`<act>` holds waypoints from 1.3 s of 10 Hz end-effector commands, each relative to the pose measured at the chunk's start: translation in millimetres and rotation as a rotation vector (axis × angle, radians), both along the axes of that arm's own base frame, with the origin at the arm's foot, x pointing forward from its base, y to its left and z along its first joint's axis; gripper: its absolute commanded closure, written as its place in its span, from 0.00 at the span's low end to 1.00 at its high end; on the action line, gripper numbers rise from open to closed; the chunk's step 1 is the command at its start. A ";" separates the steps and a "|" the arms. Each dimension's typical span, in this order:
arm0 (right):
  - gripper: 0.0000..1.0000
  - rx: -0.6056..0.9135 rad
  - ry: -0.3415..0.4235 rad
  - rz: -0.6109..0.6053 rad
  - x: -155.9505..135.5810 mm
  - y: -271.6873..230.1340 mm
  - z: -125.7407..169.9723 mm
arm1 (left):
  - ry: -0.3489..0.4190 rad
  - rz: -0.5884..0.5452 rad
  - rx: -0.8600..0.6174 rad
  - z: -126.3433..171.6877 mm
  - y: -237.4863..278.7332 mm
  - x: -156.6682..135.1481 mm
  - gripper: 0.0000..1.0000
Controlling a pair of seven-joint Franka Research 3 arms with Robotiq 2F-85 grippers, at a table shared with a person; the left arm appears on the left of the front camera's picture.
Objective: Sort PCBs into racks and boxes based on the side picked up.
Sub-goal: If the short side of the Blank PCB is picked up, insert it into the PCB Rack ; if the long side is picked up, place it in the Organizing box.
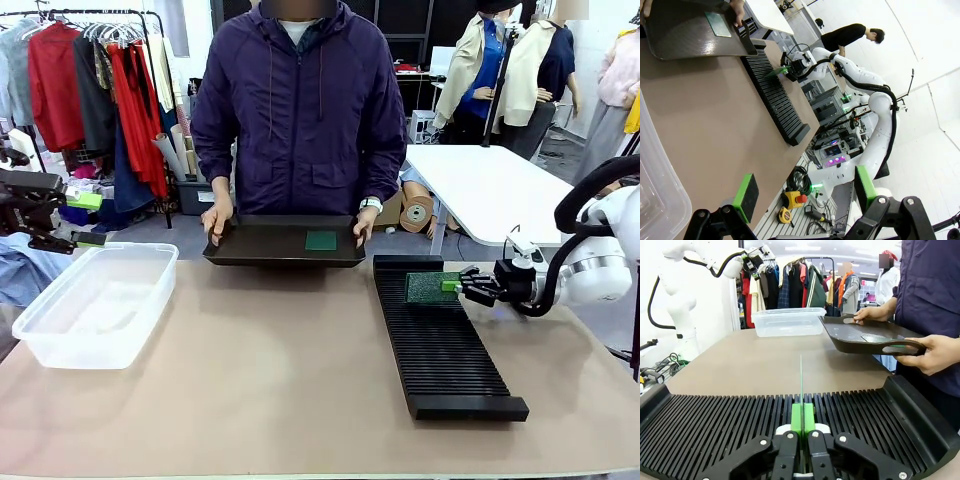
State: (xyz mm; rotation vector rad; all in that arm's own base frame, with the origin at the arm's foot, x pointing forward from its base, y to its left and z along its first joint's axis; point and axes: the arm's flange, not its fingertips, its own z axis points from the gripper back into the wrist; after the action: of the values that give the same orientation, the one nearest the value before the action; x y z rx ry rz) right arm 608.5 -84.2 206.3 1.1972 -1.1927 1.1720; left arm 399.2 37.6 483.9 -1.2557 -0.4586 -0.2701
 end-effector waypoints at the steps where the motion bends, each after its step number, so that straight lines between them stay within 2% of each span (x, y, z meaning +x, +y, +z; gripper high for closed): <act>1: 1.00 -0.002 -0.014 -0.001 0.9 0.1 3.2 | 0.007 0.000 -0.013 1.9 -0.1 -0.9 0.00; 13: 1.00 -0.026 0.005 -0.007 2.4 1.0 -5.8 | 0.007 0.000 -0.013 1.9 -0.1 -0.9 0.00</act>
State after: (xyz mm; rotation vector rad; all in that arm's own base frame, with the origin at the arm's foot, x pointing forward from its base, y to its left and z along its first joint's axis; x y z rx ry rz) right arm 608.4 -85.1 201.9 1.1878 -1.1829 1.1690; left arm 399.2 37.6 483.9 -1.2557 -0.4586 -0.2701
